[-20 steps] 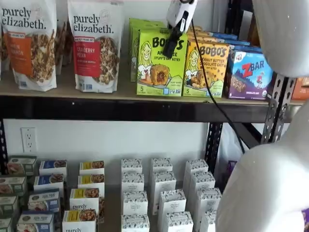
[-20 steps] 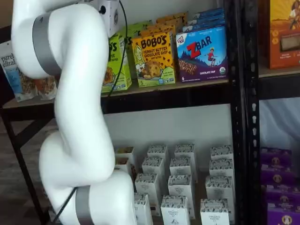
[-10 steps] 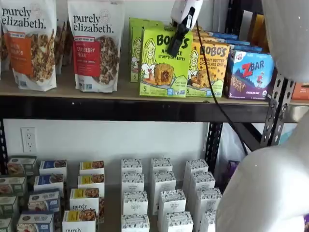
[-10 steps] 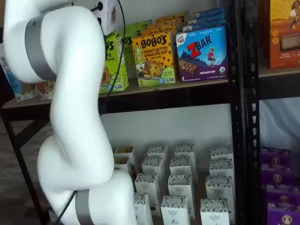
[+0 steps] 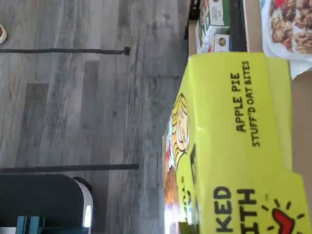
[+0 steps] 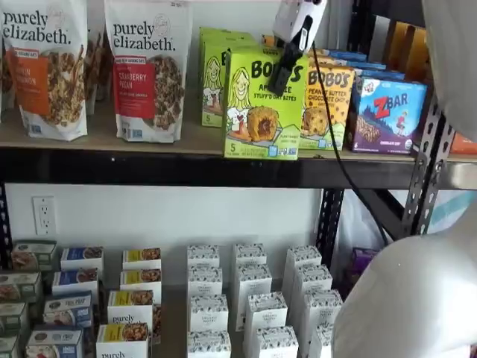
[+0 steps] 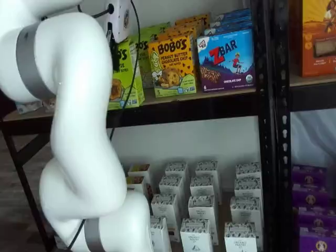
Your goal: Pick the green box on the top shelf, the fourth from the left
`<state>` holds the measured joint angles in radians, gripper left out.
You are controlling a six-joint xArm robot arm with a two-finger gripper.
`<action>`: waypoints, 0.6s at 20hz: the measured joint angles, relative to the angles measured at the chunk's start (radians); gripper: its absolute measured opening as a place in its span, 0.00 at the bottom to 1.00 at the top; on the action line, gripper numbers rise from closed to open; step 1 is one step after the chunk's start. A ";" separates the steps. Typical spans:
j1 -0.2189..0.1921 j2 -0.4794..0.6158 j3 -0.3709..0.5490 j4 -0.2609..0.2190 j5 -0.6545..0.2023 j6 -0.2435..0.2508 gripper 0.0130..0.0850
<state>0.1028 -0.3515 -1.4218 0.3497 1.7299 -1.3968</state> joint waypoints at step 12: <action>-0.034 -0.089 0.124 0.000 0.010 -0.043 0.22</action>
